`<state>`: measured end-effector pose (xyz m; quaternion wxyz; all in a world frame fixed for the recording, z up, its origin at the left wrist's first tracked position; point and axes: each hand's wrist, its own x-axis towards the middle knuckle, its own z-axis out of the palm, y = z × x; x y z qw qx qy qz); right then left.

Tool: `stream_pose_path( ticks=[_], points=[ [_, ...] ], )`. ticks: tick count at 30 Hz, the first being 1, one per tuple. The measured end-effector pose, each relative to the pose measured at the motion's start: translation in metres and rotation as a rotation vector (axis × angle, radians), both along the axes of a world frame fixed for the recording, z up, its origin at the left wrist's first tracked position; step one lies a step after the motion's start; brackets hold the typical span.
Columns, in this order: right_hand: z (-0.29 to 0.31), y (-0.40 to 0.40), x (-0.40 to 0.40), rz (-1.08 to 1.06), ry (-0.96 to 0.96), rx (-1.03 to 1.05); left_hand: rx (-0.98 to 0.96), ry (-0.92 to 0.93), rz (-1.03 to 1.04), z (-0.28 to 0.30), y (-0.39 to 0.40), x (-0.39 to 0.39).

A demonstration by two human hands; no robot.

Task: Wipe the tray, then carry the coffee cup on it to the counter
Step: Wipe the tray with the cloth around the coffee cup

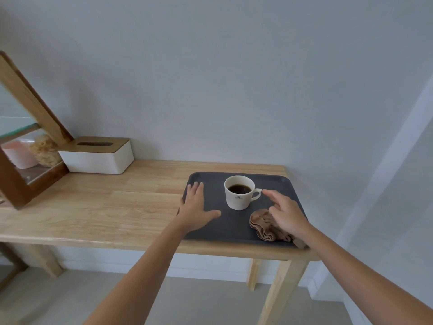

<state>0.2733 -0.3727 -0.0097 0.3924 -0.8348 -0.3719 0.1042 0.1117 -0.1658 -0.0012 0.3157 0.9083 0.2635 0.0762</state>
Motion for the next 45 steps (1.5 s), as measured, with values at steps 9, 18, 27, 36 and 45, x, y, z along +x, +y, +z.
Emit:
stream_pose_path(
  ticks=[9,18,27,36,45],
  points=[
    [-0.003,0.048,0.012,-0.127,0.144,0.049,-0.512,-0.322,0.134,-0.022,-0.025,0.066],
    [0.003,0.079,0.024,-0.086,0.149,0.081,-0.453,-0.459,0.208,-0.029,-0.004,0.069],
    [-0.001,0.155,0.034,-0.006,0.204,0.101,-0.433,-0.454,0.255,-0.019,0.062,0.066],
    [-0.013,0.188,0.043,0.038,0.218,0.119,-0.407,-0.400,0.291,-0.022,0.091,0.069],
    [0.008,0.152,0.036,0.196,0.146,-0.091,-0.167,-0.217,0.245,-0.026,0.068,0.054]
  ],
)
